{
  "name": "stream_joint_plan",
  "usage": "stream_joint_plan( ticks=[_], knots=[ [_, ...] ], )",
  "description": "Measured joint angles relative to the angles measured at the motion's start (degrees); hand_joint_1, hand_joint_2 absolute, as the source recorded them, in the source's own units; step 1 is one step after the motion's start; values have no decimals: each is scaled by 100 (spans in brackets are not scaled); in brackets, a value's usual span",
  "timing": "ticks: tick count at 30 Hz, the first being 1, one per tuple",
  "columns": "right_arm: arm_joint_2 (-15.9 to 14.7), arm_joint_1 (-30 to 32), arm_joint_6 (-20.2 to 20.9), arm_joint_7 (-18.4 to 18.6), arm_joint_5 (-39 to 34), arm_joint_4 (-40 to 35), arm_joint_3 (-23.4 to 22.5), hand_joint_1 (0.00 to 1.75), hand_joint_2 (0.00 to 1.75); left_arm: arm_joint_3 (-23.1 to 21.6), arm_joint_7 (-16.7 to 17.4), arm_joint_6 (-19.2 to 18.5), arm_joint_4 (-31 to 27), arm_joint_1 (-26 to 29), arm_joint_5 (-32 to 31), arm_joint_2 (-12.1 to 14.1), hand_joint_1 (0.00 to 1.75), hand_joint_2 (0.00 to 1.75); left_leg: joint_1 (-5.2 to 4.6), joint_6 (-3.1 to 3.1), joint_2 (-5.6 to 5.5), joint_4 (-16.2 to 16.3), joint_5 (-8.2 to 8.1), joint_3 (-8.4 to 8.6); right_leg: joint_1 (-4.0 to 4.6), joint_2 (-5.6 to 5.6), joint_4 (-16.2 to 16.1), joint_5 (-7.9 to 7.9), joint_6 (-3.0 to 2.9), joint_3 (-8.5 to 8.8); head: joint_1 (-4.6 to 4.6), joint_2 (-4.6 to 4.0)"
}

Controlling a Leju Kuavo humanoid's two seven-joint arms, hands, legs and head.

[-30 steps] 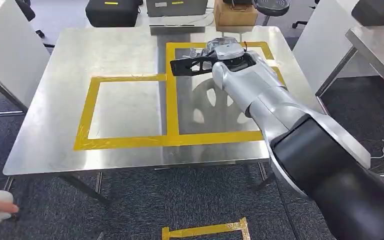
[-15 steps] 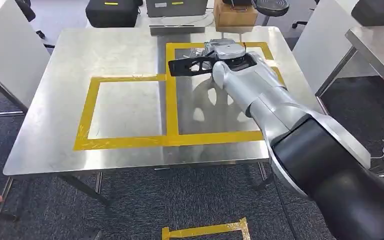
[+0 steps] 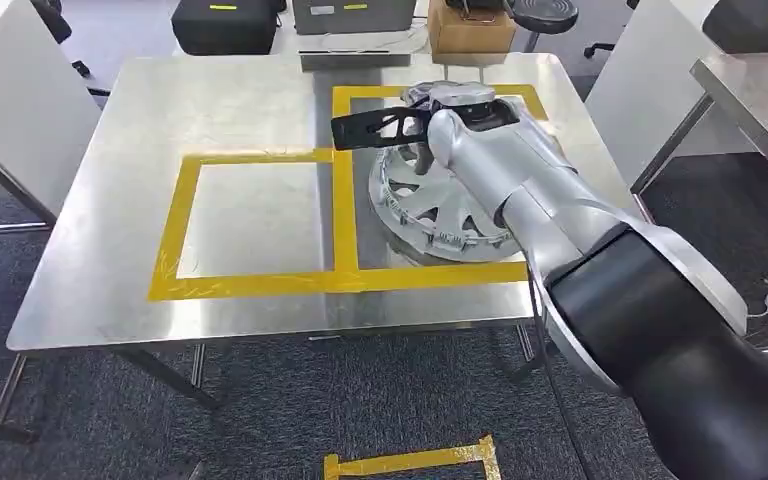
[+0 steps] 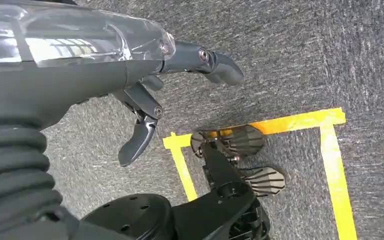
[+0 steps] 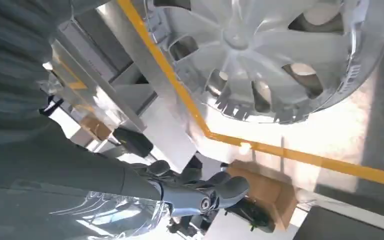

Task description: Take the parts from the cabinet and place them on the table.

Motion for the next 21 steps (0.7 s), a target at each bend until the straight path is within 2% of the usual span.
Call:
stream_joint_plan(
  ticks=[9,21],
  knots=[
    [2,2,28,-186,-22,-26,-114,0,175,0,37,-61,0,0,-57,33,0,0,0,0,4,0,0,1,0,0,-1,0,0,0,0,0],
    [2,6,28,-194,-28,-26,-177,0,175,2,37,-66,2,1,-68,74,0,0,1,0,4,0,0,3,1,0,0,0,0,0,-4,0]
  ],
)
